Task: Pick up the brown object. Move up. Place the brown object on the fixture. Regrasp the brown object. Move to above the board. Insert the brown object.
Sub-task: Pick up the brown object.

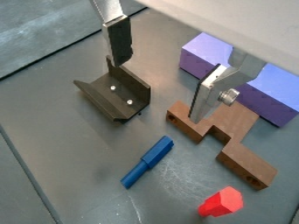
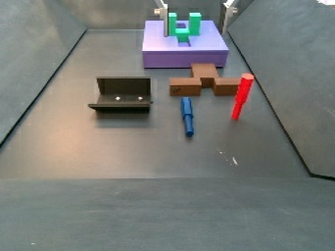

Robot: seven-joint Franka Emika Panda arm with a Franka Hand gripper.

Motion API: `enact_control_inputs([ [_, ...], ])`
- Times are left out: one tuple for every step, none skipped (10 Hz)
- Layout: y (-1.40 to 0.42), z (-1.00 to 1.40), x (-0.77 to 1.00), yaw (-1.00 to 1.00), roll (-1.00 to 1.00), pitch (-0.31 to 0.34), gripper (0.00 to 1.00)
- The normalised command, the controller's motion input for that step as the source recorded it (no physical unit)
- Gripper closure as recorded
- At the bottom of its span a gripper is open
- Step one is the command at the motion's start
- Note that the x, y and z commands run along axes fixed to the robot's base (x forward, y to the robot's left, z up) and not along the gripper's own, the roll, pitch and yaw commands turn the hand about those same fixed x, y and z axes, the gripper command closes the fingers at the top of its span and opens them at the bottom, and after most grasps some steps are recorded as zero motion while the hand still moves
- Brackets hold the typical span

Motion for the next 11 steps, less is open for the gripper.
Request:
enact_control_inputs([
  [-0.03,0.00,0.00,0.00,0.00,0.000,0.00],
  [-0.01,0.00,0.00,0.00,-0.01,0.000,0.00],
  [-0.05,0.00,0.00,0.00,-0.04,0.000,0.00],
  [-0.06,-0.02,0.00,0.00,-0.06,0.000,0.00],
  [0.00,-0.06,0.00,0.00,-0.07,0.000,0.00],
  [0.00,-0.02,0.00,0.00,0.00,0.000,0.00],
  [-0.27,-0.19,-0.01,-0.09,-0.04,-0.019,0.00],
  [-1.00,-0.37,0.00,0.00,0.18,-0.004,0.00],
  [-1.00,-0.38,-0.01,-0.01,0.18,-0.021,0.00],
  [-1.00,-0.50,0.00,-0.03,0.08,-0.014,0.00],
  [-1.00,-0.55,0.00,-0.02,0.00,-0.010,0.00],
])
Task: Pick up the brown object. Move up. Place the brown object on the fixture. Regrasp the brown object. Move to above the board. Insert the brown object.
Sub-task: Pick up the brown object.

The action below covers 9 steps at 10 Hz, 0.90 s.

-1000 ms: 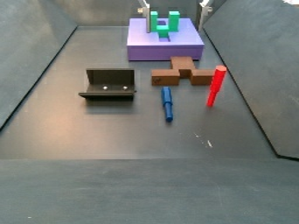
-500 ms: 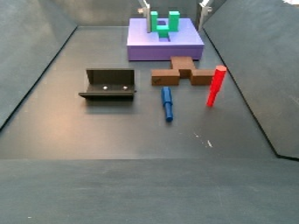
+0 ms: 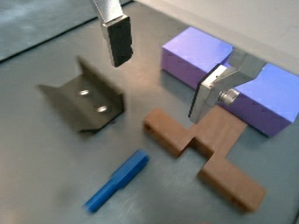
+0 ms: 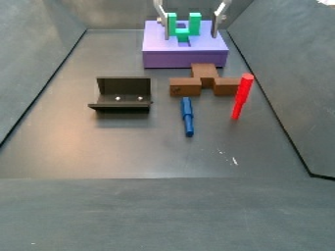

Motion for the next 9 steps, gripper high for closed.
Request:
enact_control_inputs([
  [-1.00,-0.79,-0.15,-0.01,0.05,-0.060,0.00],
  [-1.00,-0.85,-0.23,-0.01,0.05,-0.011,0.00],
  [-1.00,-0.90,-0.20,0.00,0.04,0.000,0.00],
  [-0.89,-1.00,-0.32,0.00,0.01,-0.037,0.00],
  [-0.78,-0.87,-0.23,0.00,0.07,-0.031,0.00],
  [-0.53,-0.65,-0.09,0.00,0.09,-0.007,0.00],
  [-0.04,-0.29,-0.06,0.00,0.10,0.000,0.00],
  [0.00,-0.30,-0.09,0.00,0.07,0.000,0.00],
  [0.19,-0.16,-0.22,-0.01,0.10,0.000,0.00],
])
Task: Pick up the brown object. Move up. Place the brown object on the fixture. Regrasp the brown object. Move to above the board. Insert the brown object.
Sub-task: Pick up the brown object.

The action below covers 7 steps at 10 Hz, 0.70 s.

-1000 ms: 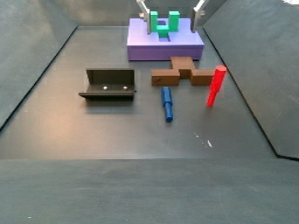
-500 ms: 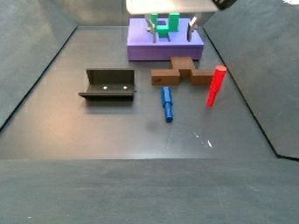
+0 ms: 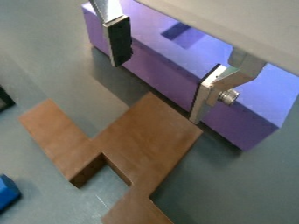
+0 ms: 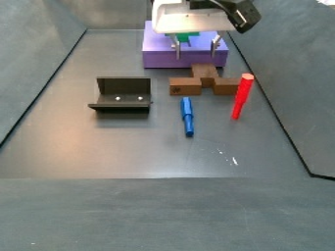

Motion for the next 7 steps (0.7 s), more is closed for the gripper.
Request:
enact_control_inputs([
  [0.20,-0.01,-0.41,0.00,0.07,-0.039,0.00],
  [0.08,0.04,-0.35,0.00,0.09,-0.091,0.00],
  [0.00,0.00,0.00,0.00,0.02,0.000,0.00],
  [-0.07,-0.10,0.00,0.00,0.06,0.000,0.00],
  [0.00,-0.29,0.04,0.00,0.08,-0.029,0.00],
  [0.00,-0.31,0.00,0.00,0.04,-0.039,0.00],
  [0.00,-0.16,0.00,-0.03,0.01,-0.020,0.00],
])
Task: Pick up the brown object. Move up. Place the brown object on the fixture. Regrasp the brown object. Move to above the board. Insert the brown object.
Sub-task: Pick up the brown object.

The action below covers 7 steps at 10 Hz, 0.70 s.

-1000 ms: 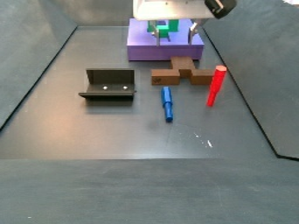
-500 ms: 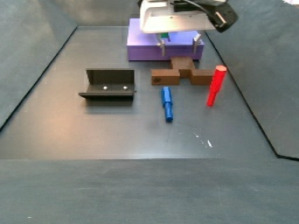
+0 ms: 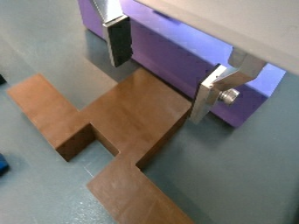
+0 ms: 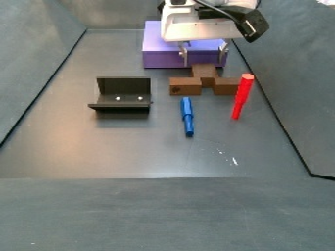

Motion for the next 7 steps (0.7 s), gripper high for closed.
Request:
enact_control_inputs([
  [0.05,-0.13,0.00,-0.04,0.00,-0.023,0.00],
  [0.05,-0.15,0.00,-0.03,0.00,-0.021,0.00],
  [0.06,-0.25,0.00,-0.01,0.02,-0.034,0.00],
  [0.06,-0.33,0.00,0.00,0.01,-0.043,0.00],
  [0.03,-0.27,0.00,0.00,0.00,-0.039,0.00],
  [0.00,-0.22,0.00,-0.01,0.00,-0.040,0.00],
  [0.00,-0.19,0.00,-0.03,0.00,-0.033,0.00],
])
